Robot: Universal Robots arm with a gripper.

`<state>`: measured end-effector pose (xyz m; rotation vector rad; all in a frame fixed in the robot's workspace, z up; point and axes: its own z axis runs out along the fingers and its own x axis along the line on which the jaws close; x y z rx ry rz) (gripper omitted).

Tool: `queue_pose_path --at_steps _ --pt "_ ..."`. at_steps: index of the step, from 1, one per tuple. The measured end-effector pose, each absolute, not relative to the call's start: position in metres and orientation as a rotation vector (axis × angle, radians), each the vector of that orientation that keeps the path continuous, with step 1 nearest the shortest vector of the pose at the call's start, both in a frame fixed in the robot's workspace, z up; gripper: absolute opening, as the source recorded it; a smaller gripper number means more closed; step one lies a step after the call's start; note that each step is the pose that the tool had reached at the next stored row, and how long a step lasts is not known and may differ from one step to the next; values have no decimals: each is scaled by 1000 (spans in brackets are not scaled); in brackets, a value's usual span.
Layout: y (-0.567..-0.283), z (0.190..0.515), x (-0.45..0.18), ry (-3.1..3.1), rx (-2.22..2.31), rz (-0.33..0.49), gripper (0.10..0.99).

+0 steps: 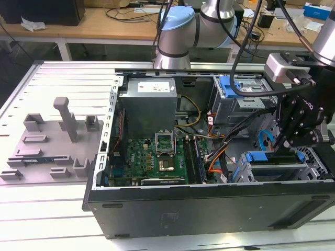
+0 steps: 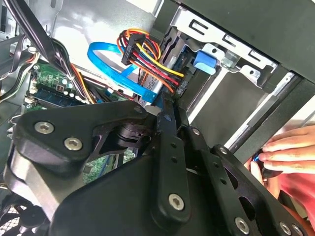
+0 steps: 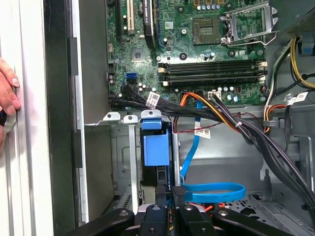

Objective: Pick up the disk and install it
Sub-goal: 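Insert the second disk wire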

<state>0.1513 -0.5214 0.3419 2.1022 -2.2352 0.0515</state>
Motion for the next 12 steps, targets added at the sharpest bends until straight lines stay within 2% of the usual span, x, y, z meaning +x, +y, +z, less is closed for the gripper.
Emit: queue_pose_path --at_steps 12 --pt "-521 338 151 -2234 2107 49 173"
